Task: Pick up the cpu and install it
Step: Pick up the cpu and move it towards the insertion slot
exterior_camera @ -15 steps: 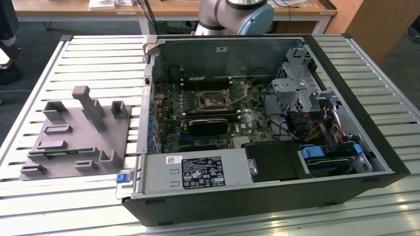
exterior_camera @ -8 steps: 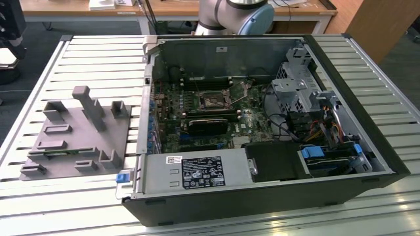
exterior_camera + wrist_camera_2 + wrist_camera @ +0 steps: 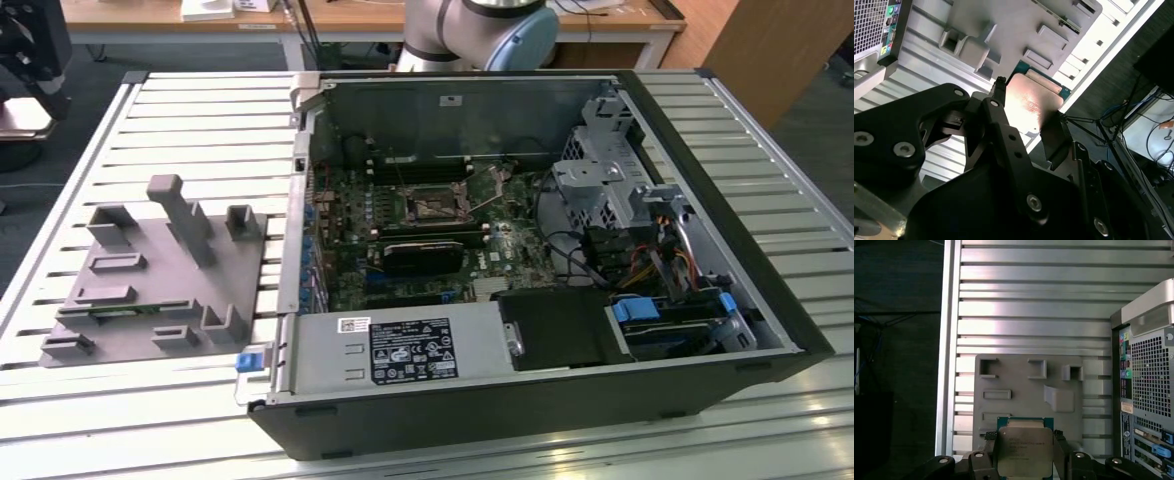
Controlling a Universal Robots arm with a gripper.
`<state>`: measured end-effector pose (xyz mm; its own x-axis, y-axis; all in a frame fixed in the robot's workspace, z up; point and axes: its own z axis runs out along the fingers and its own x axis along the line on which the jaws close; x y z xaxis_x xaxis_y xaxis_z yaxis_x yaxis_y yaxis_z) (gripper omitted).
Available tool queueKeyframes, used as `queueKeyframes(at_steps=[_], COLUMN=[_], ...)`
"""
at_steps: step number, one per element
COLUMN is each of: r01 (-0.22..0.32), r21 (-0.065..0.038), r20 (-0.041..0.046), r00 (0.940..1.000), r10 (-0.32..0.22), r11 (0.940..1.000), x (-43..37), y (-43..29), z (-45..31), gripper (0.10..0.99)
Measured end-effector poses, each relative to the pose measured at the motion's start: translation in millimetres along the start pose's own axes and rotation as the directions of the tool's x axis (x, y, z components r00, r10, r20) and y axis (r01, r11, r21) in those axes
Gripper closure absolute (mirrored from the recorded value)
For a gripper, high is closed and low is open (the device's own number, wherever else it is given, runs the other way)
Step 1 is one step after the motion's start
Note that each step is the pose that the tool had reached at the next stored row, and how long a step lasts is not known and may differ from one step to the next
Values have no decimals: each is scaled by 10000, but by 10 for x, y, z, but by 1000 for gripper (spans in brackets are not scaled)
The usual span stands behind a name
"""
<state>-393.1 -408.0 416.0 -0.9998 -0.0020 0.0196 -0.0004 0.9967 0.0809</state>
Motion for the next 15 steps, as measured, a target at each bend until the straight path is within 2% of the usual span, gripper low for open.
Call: queueKeyframes(at_steps=[15], r01=[-2], r21=[0], r20=[-13], r00=[10000], r10=[2], r11=[10000], x=[-161], y=[0], z=[-4], gripper=[553])
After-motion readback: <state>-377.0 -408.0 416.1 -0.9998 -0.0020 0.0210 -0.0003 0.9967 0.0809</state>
